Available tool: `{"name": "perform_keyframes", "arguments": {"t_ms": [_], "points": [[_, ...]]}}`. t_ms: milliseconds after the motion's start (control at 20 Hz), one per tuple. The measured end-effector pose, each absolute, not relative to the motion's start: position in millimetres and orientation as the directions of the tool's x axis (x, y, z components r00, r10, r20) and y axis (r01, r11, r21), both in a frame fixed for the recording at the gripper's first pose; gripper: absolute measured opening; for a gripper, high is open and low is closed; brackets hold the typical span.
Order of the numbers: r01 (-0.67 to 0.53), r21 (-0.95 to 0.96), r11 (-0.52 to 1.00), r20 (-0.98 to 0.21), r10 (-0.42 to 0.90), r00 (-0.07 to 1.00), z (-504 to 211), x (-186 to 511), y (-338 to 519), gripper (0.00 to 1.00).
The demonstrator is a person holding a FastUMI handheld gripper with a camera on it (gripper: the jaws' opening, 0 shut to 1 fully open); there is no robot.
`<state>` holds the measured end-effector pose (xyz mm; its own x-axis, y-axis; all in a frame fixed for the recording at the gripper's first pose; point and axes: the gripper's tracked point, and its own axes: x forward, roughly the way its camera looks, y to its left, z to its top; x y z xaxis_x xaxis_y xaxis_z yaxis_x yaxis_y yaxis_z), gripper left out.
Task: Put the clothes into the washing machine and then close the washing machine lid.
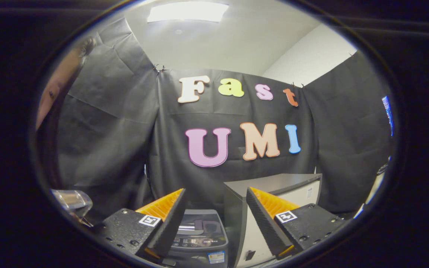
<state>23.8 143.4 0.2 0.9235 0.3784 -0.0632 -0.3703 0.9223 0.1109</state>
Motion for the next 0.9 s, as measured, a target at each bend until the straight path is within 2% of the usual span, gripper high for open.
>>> {"name": "perform_keyframes", "arguments": {"t_ms": [900], "points": [[-0.365, 0.110, 0.924, -0.072, 0.374, 0.925, -3.5, 24.6, 144.4, 0.96]]}}
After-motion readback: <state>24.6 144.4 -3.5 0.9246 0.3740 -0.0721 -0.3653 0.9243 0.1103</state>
